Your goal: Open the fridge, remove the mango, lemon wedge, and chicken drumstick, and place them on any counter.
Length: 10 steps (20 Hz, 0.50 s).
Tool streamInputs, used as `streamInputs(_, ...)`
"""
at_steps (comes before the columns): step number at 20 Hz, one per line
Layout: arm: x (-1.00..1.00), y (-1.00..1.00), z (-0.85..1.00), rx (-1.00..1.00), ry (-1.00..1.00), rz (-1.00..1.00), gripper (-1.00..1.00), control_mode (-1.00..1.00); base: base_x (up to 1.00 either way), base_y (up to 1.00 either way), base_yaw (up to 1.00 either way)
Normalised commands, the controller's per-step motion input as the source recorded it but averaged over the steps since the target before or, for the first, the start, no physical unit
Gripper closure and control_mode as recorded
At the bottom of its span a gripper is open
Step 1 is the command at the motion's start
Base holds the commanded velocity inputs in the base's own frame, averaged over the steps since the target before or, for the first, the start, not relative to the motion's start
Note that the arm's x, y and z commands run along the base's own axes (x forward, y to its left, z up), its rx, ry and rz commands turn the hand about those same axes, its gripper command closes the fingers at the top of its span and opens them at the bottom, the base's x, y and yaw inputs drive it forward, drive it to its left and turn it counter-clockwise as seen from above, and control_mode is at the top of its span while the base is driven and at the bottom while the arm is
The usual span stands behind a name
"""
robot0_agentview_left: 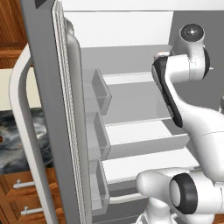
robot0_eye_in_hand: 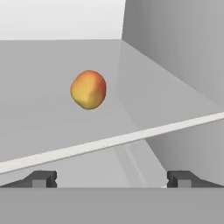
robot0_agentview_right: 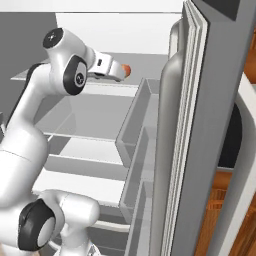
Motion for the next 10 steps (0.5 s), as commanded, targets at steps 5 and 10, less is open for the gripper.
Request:
streamInputs(5, 0.49, -0.06, 0.0, 0.0, 0.0, -0.02, -1.0, -1.0, 0.0, 0.0, 0.0)
streamInputs(10, 0.48, -0.05, 0.0, 0.0, 0.0, 0.0, -1.0, -1.0, 0.0, 0.0, 0.0)
